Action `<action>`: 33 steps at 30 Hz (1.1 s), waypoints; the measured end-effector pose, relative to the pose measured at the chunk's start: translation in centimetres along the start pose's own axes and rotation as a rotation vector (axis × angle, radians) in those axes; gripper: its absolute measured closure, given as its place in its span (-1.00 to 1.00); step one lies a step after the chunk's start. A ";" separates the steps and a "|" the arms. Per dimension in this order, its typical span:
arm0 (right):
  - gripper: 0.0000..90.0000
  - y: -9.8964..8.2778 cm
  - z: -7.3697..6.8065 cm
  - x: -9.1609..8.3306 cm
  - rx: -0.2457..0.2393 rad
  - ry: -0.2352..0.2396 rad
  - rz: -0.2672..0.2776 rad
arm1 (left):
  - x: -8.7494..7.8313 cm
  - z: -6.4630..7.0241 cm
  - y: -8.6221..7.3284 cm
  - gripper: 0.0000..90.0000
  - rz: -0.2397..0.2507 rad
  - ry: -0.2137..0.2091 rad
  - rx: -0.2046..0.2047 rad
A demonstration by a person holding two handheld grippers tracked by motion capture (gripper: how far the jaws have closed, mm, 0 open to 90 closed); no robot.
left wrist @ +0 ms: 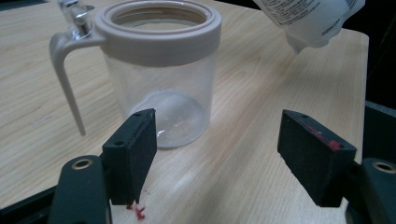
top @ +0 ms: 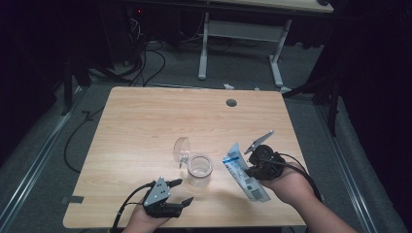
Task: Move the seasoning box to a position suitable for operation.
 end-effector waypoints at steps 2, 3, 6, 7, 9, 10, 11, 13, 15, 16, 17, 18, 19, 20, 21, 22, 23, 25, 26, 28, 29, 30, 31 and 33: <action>1.00 0.0 0.0 -0.1 0.001 -0.001 0.003 | 0.4 0.1 0.3 -0.36 -0.004 0.002 0.007; 1.00 0.0 0.1 -0.3 0.000 -0.003 0.004 | 0.7 0.3 0.5 -0.36 -0.006 -0.006 0.001; 1.00 0.0 0.0 -0.5 -0.003 -0.003 0.003 | 1.1 0.7 0.8 -0.37 -0.001 -0.019 -0.006; 1.00 0.0 0.0 -0.5 -0.003 -0.003 0.003 | 1.1 0.7 0.8 -0.37 -0.001 -0.019 -0.006; 1.00 0.1 -0.1 -0.6 -0.006 -0.005 -0.004 | 1.6 1.1 1.0 -0.36 -0.003 -0.025 -0.003; 1.00 0.1 -0.1 -0.6 -0.006 -0.005 -0.004 | 1.6 1.1 1.0 -0.36 -0.003 -0.025 -0.003; 1.00 0.2 -0.3 -0.7 -0.010 -0.004 -0.004 | 1.9 1.3 1.1 -0.36 -0.004 -0.031 -0.004; 0.99 0.2 -0.3 -0.7 -0.011 0.001 0.001 | 2.0 1.5 1.2 -0.37 0.001 -0.032 -0.008; 0.99 0.3 -0.5 -0.6 -0.012 0.001 -0.004 | 2.2 1.8 1.5 -0.40 0.006 -0.033 0.002; 0.99 0.3 -0.5 -0.6 -0.012 0.001 -0.004 | 2.2 1.8 1.5 -0.40 0.006 -0.033 0.002; 1.00 0.4 -0.7 -0.6 -0.016 0.003 -0.008 | 2.3 2.0 1.8 -0.42 0.011 -0.029 0.009; 1.00 0.4 -0.8 -0.5 -0.014 0.007 -0.009 | 2.3 2.1 1.9 -0.44 0.008 -0.029 0.018; 1.00 0.4 -0.8 -0.5 -0.014 0.007 -0.009 | 2.3 2.1 1.9 -0.46 0.008 -0.029 0.018; 1.00 0.5 -0.9 -0.5 -0.021 0.004 -0.013 | 2.5 2.3 2.1 -0.48 0.013 -0.029 0.019; 1.00 0.6 -1.1 -0.6 -0.021 0.005 -0.013 | 2.6 2.4 2.2 -0.49 0.013 -0.033 0.021; 1.00 0.6 -1.1 -0.6 -0.021 0.005 -0.013 | 2.6 2.4 2.2 -0.50 0.013 -0.033 0.021; 0.99 0.8 -1.3 -0.6 -0.021 0.008 -0.008 | 2.9 2.6 2.4 -0.52 0.013 -0.036 0.026; 0.99 0.9 -1.3 -0.6 -0.023 0.008 -0.009 | 3.0 2.6 2.4 -0.53 0.012 -0.037 0.026; 1.00 1.1 -1.5 -0.6 -0.025 0.012 -0.005 | 3.3 2.8 2.5 -0.56 0.010 -0.041 0.024; 1.00 1.2 -1.5 -0.6 -0.024 0.013 -0.007 | 3.4 2.8 2.5 -0.58 0.008 -0.041 0.027; 0.99 1.3 -1.7 -0.5 -0.026 0.013 -0.011 | 3.5 2.9 2.6 -0.61 0.006 -0.045 0.031; 0.99 1.4 -1.8 -0.4 -0.033 0.011 -0.014 | 3.6 3.0 2.6 -0.62 0.009 -0.045 0.032; 0.99 1.5 -1.9 -0.4 -0.031 0.015 -0.016 | 3.7 3.1 2.6 -0.62 0.010 -0.047 0.032; 0.99 1.7 -2.1 -0.3 -0.038 0.014 -0.019 | 3.8 3.2 2.6 -0.63 0.010 -0.051 0.032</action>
Point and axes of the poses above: each handheld gripper's, and its own axes: x roughly forward along the jaws, y roughly out of its top, z roughly to its right, the point moved 6 cm from there along x, roughly forward along the jaws, and after that the axes turned 5 degrees about x, right-handed, at the moved point
